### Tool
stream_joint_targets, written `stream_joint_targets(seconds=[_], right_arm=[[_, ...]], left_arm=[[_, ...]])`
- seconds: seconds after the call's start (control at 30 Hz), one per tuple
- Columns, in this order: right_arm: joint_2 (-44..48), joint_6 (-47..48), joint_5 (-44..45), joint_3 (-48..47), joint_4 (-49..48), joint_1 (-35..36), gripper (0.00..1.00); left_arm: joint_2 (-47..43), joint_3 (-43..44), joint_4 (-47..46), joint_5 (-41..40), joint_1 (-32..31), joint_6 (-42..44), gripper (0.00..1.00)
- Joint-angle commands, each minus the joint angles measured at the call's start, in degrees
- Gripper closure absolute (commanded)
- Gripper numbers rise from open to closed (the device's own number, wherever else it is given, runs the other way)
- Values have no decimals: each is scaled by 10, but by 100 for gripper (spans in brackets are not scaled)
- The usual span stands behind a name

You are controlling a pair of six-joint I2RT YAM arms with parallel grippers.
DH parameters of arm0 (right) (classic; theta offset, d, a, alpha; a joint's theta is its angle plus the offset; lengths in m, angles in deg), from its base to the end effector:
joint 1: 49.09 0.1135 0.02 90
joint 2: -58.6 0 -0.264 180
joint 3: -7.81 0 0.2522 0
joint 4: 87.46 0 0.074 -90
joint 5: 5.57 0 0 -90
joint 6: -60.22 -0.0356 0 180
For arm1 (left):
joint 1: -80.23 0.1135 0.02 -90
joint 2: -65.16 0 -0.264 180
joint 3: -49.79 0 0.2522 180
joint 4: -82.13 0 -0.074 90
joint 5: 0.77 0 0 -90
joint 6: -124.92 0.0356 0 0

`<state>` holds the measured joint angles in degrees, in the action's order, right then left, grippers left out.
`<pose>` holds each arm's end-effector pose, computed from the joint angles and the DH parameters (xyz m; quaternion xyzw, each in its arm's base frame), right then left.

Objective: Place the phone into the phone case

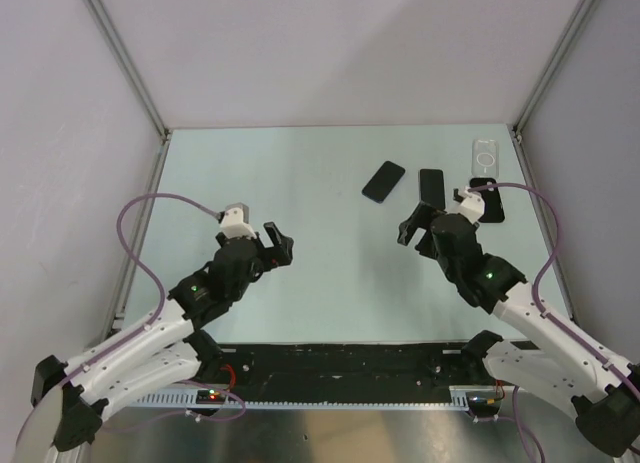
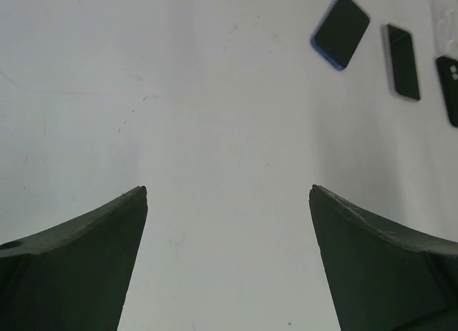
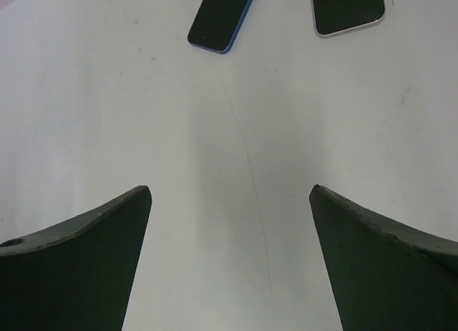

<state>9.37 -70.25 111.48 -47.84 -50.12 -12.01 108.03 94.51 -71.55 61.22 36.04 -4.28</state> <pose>0.1605 0.1010 0.2873 0.1403 0.8421 0.1416 0.5011 0.1368 -0.1097 0.2576 -0.0953 0.8208 -0.1973 0.5275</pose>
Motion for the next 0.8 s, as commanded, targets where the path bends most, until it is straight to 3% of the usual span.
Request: stream_joint_targets(seconds=[0.0,0.2,0.53,0.77], right_arm=[[-1,-15,6,-2,-8,-13,0],[-26,0,10,-2,-33,-56,0],[-149,44,-175,-16,-106,-240,0],[-268,66,-116,-74,-97,-285,6]], left_arm=[[19,26,22,0,1,-19,2],[56,48,27,-4,2,-39,2],[116,75,28,33,18,-47,2],[148,81,27,45,33,-51,2]])
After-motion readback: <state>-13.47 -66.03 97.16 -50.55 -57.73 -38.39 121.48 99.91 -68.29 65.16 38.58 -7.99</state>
